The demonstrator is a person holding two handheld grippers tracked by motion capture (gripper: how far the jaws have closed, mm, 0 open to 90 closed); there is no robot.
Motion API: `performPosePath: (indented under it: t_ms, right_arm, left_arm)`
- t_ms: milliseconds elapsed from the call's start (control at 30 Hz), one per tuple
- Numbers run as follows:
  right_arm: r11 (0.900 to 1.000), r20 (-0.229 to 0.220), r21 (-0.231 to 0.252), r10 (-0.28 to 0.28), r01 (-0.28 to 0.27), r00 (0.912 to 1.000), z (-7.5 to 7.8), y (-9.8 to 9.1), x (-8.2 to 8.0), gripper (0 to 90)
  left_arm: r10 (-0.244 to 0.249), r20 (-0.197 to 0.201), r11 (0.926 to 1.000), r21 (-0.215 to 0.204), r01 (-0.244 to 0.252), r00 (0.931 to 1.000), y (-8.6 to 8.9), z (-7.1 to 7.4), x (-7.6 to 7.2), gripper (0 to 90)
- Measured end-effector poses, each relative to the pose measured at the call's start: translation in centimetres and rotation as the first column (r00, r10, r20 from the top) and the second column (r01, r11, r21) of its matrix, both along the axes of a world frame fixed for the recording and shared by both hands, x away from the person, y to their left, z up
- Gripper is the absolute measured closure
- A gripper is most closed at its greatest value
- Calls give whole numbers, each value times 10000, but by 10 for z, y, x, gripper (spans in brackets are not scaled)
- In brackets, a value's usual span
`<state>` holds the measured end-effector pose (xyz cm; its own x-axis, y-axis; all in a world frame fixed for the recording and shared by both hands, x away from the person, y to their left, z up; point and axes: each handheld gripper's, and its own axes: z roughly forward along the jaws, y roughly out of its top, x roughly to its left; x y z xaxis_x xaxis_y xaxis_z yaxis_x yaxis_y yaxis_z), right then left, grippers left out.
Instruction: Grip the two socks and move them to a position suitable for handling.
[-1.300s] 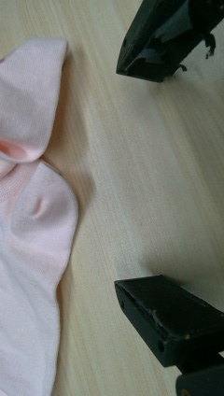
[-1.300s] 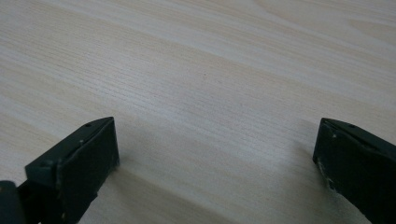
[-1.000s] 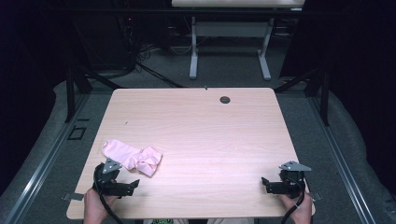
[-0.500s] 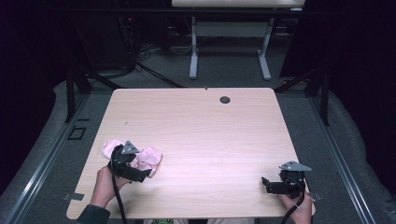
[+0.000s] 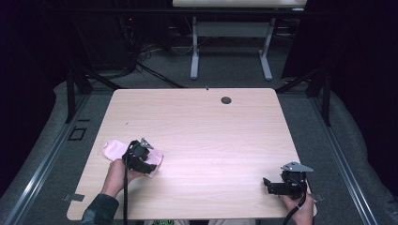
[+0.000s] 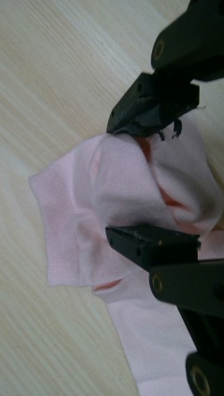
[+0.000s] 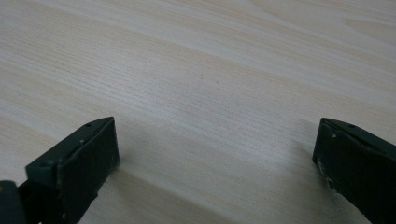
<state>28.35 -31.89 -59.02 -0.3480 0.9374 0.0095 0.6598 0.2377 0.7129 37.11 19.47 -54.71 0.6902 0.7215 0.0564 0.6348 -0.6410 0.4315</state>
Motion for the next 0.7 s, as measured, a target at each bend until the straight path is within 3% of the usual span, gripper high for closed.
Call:
performPosePath:
  t_ms: [200, 333, 500, 700]
  right_arm:
    - [10000, 6, -33, -94, 94, 10000, 0, 0, 0, 0]
    - [9999, 34, -24, -150, 150, 9999, 0, 0, 0, 0]
    - [9998, 40, -24, -186, 186, 9998, 0, 0, 0, 0]
    - [9998, 23, -44, -170, 170, 9999, 0, -1, 0, 0]
  left_arm:
    - [87, -441, 9990, 441, -67, 9990, -5, -2, 4, 592]
    - [-7, -244, 9963, 855, 27, 9997, -6, -1, 6, 770]
    - [59, -99, 9987, 515, -53, 9999, -4, 3, 4, 796]
    - [-396, 500, 9991, 169, 388, 9980, -16, 32, -12, 795]
